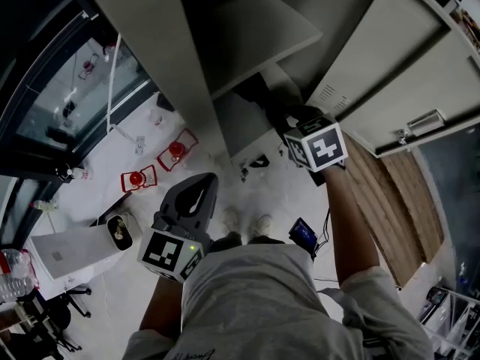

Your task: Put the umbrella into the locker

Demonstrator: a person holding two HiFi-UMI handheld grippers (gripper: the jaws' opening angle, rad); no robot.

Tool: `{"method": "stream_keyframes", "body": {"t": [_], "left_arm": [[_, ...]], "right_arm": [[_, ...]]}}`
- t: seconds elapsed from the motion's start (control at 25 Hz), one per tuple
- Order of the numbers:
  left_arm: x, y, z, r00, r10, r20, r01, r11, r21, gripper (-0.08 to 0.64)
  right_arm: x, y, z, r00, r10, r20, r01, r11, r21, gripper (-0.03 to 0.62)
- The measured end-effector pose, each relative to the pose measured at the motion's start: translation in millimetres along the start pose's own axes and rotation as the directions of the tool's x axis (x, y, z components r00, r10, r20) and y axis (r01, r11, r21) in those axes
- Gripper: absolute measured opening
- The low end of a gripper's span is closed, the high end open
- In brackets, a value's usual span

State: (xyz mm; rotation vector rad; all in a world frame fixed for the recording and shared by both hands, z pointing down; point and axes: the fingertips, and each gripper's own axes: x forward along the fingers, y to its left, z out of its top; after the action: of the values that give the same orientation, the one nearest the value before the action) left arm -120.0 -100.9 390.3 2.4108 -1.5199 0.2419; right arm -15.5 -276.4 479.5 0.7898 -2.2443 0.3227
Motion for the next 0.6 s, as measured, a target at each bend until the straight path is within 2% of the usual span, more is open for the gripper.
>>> {"method": "stream_keyframes", "body": {"t": [0.6], "left_arm": [[0.2, 4.2, -0.8, 1.000, 0.007, 0.000, -0.007, 1.000, -0.005, 0.015]], "right_arm": [[13.3, -1.2, -7.2, 1.000, 0.012, -0.023, -0.012, 1.000, -0.007, 0.189]]}}
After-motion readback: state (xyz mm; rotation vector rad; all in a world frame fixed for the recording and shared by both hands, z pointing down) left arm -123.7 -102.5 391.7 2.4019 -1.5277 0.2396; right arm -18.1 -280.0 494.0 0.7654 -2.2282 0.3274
